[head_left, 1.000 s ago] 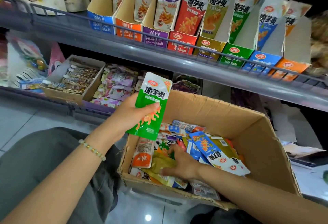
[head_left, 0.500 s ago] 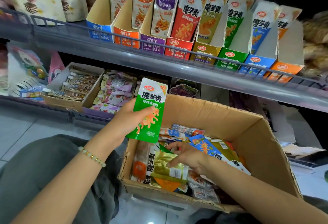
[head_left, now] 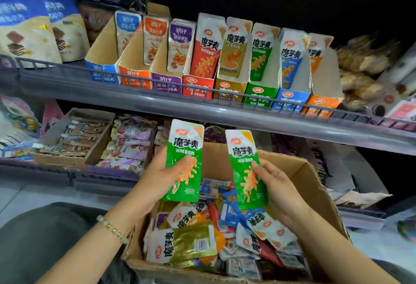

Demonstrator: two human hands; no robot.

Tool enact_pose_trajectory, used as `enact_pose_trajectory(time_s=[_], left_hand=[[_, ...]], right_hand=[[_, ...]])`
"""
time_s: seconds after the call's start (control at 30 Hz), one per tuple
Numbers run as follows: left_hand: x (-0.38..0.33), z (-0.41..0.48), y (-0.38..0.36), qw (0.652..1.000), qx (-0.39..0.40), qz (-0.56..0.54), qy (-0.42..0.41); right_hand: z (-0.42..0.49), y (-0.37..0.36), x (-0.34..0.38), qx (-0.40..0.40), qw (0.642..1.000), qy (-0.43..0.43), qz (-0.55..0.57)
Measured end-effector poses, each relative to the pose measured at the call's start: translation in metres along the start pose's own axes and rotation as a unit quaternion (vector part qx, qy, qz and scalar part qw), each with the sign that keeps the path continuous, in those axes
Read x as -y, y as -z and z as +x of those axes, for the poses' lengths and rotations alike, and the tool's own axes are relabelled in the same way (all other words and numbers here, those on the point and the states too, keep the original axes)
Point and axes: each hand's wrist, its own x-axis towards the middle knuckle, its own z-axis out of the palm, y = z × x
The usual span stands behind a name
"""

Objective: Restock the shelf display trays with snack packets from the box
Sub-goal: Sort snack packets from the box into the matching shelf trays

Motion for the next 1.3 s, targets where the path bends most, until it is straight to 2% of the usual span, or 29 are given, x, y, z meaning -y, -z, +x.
enact_pose_trajectory(time_s=[0.13,0.33,0.47,0.6,0.7,0.77,0.93,1.07,1.2,1.3], left_hand=[[-0.009,-0.003,-0.035,0.999,0.0,0.006,-0.045],[-0.012,0.0,-0.066,0.999,0.014,-0.024,-0.034],[-0.015,0.003,-0.067,0.997,0.051,-0.007,-0.063],[-0.023,0.005,-0.069,0.992,0.01,0.006,-0.124],[-0.023,0.006,-0.07,0.989,0.04,0.024,-0.141],[-0.027,0.007,-0.067,0.983,0.082,0.043,-0.16],[-0.052,0.021,-0.054,0.958,0.172,0.12,-0.196],[-0.083,0.044,-0.053,0.914,0.219,0.253,-0.232],[-0.125,0.06,-0.07,0.886,0.203,0.305,-0.285],[-0.143,0.081,-0.081,0.884,0.191,0.299,-0.305]], right_hand=[[-0.007,-0.036,0.009,0.02,0.998,0.031,0.055],[-0.009,-0.071,0.006,-0.045,0.995,0.082,0.044],[-0.015,-0.068,0.02,0.004,0.996,0.06,0.072],[-0.015,-0.067,0.026,0.008,0.995,0.08,0.061],[-0.016,-0.064,0.03,0.026,0.994,0.101,0.043],[-0.017,-0.057,0.04,0.051,0.991,0.121,0.014],[-0.005,-0.02,0.09,0.083,0.957,0.256,-0.112],[-0.002,-0.003,0.145,0.11,0.904,0.283,-0.301],[0.007,0.006,0.183,0.094,0.901,0.297,-0.3],[0.014,0.014,0.208,0.068,0.902,0.309,-0.295]])
